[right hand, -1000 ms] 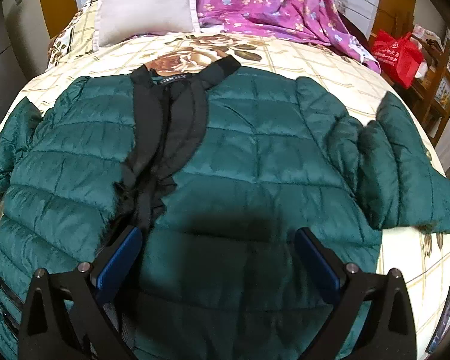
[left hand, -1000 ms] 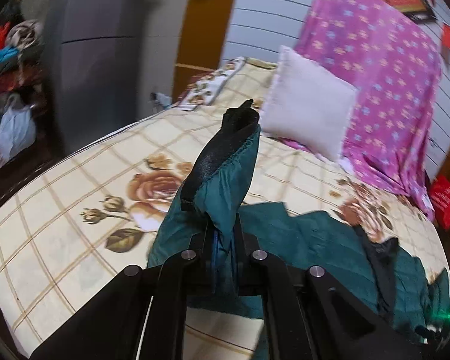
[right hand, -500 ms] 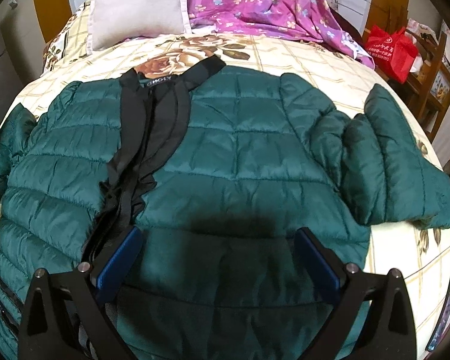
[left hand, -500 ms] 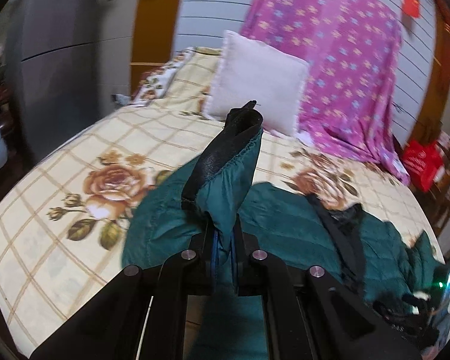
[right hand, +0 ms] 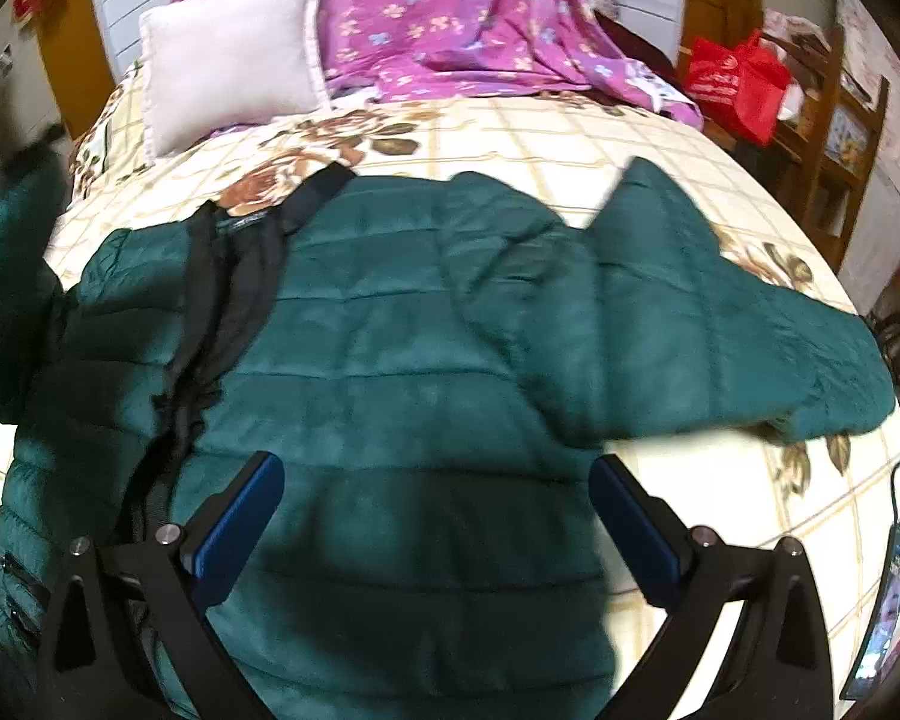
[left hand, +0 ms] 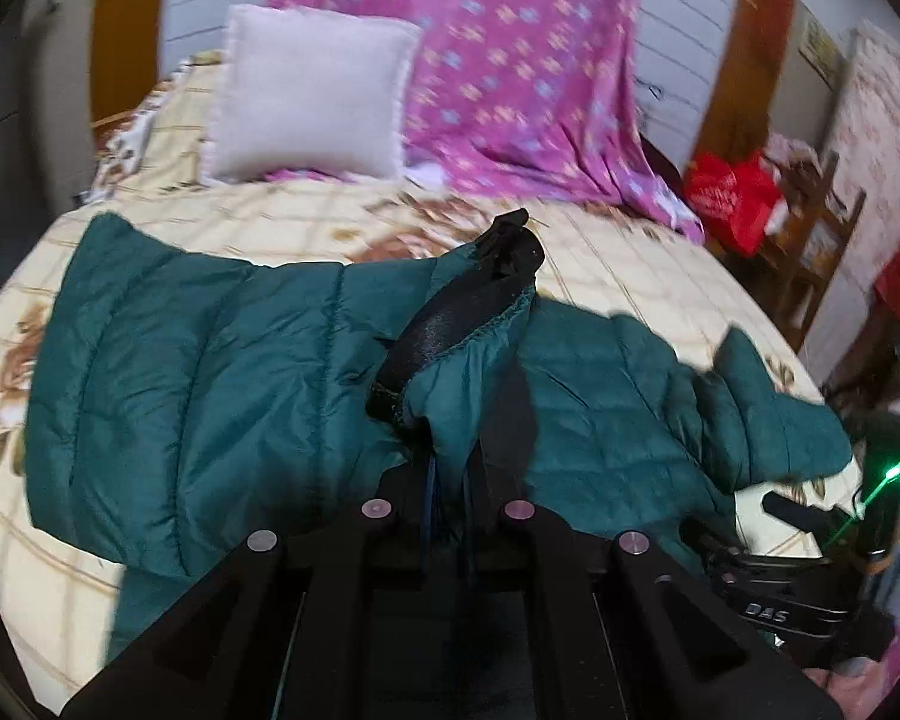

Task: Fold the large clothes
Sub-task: 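Carry the held sleeve across the jacket body toward the right gripper, then lower the sleeve onto the jacket body and open the left gripper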

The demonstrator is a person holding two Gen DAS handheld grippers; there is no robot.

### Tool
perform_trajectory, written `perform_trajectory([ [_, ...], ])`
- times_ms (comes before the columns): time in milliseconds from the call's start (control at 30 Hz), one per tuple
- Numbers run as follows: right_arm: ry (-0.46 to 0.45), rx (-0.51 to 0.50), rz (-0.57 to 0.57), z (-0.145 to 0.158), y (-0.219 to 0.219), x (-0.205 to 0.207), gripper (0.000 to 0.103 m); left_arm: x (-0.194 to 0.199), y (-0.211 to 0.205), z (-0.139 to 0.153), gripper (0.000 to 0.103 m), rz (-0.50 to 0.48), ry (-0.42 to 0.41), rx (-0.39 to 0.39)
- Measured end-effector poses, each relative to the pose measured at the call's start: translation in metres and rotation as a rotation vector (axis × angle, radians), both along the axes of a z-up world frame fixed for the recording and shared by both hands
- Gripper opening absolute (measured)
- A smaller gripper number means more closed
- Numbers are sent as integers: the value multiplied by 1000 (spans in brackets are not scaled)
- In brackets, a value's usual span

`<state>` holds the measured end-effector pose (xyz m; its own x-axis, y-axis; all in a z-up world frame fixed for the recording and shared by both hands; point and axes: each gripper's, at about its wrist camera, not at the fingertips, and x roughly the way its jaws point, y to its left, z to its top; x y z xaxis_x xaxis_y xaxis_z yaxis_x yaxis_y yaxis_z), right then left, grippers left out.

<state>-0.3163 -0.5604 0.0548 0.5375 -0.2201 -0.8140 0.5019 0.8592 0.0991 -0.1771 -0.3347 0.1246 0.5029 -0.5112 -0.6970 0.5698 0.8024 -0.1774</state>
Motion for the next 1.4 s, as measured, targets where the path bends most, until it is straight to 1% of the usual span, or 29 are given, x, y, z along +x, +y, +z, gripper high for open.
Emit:
perform_trajectory([
  [133,-12,41,-21,-4,-16,-15,103,-2,-29,-27,0,-46,46,0],
  [233,-22,73,-14,-7,-22,-20,103,5,-43,-52,0,-69,124,4],
  [300,-20,74,-5,-9,-23,-20,103,7,-48,-66,0,-95,183,-26],
  [367,-20,76,-2,-9,-24,-19,103,6,-47,-71,0,-130,196,-56],
  [400,-22,78,-3,-9,-24,-19,103,5,-48,-70,6,-152,197,-66],
  [433,-24,80,-4,-9,-23,-20,103,3,-48,-67,14,-193,208,-82],
  [467,-26,84,-5,-9,-24,-20,103,2,-46,-63,16,-223,220,-99],
  [533,-32,88,-4,-6,-24,-19,103,-2,-38,-49,18,-244,225,-127],
  [567,-40,89,-2,-2,-23,-19,103,-5,-32,-39,19,-254,215,-140],
  [633,-59,102,3,4,-20,-19,103,-10,-15,-17,28,-273,174,-158],
  [700,-98,150,28,12,-15,-14,103,-13,8,5,29,-249,112,-132],
  [733,-112,171,41,15,-12,-10,103,-10,18,11,29,-232,95,-127],
  [833,-134,211,100,19,4,14,103,7,60,25,29,-121,55,-88],
  [900,-118,200,126,15,17,34,102,22,87,26,29,-34,44,-74],
  [933,-99,199,134,10,22,46,100,30,102,25,29,19,42,-62],
  [967,-84,208,140,4,25,56,98,38,116,23,29,63,50,-54],
  [1000,-65,237,151,-6,28,69,86,45,129,20,29,100,63,-51],
  [1033,-54,262,159,-14,29,76,59,50,138,18,29,122,72,-52],
  [1067,-49,287,161,-20,29,80,45,54,147,15,29,142,76,-53],
  [1100,-69,321,164,-24,28,81,30,58,154,13,29,162,75,-50],
  [1133,-96,326,165,-21,28,80,24,61,160,12,29,179,72,-45],
  [1167,-114,296,175,-16,30,78,22,64,165,10,29,188,70,-43],
  [1233,-140,157,187,4,34,73,19,70,169,5,29,200,70,-40],
  [1300,-149,15,155,23,28,68,19,75,169,-3,29,208,76,-36],
  [1367,-134,-69,111,28,16,70,19,78,165,-12,29,208,90,-33],
  [1400,-124,-87,89,25,8,74,19,79,160,-19,29,204,105,-28],
])
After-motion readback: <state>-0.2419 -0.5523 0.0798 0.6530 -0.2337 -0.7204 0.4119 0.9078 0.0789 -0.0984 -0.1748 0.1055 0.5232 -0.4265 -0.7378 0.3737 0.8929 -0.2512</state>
